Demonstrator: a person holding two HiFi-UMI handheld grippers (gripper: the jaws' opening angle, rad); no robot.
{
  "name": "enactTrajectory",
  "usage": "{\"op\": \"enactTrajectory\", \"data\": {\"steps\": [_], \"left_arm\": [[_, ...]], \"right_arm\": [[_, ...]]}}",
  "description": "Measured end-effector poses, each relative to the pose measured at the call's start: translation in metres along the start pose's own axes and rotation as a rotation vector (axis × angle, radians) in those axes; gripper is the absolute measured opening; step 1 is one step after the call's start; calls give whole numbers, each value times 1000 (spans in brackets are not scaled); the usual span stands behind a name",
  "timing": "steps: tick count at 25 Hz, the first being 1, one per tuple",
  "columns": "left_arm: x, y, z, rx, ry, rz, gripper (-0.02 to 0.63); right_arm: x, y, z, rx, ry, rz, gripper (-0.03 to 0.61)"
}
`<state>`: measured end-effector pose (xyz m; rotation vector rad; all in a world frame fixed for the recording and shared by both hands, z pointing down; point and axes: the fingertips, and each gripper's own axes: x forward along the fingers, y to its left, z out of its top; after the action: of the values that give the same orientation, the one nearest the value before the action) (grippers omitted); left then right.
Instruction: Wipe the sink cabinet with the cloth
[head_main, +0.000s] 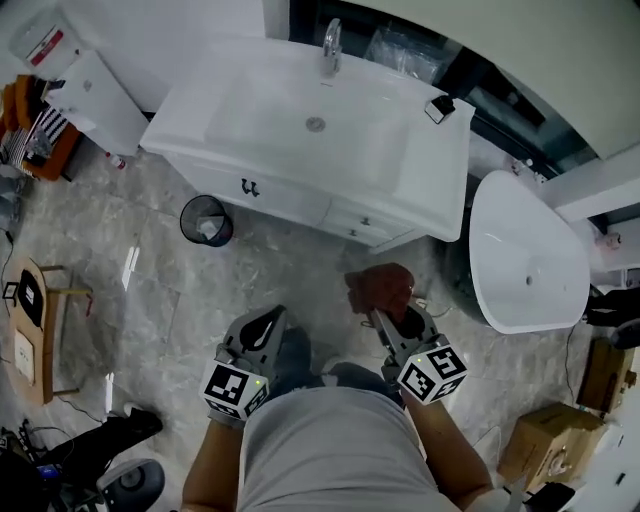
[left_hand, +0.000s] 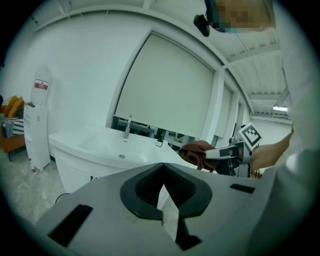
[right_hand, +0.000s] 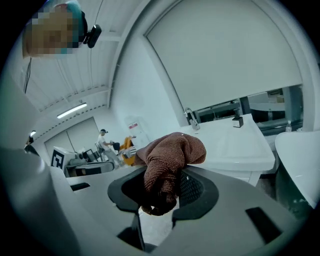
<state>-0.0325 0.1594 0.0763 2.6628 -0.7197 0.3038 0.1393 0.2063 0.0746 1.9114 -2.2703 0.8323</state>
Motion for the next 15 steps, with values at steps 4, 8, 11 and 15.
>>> {"op": "enactTrajectory", "data": {"steps": [4,8,11,15], "left_arm": [[1,48,3,-39,-2,9,11],[2,88,-3,6,26,32,11],[1,111,-5,-37,27,68,11],[3,124,-12,-74,33,109,11]], "right_arm": [[57,15,5,-14,54,3,133],[97,26,3,-44,117,25,133],[122,20,-6,-35,178,31,133],[155,-1,-19,13,244,28,133]]}}
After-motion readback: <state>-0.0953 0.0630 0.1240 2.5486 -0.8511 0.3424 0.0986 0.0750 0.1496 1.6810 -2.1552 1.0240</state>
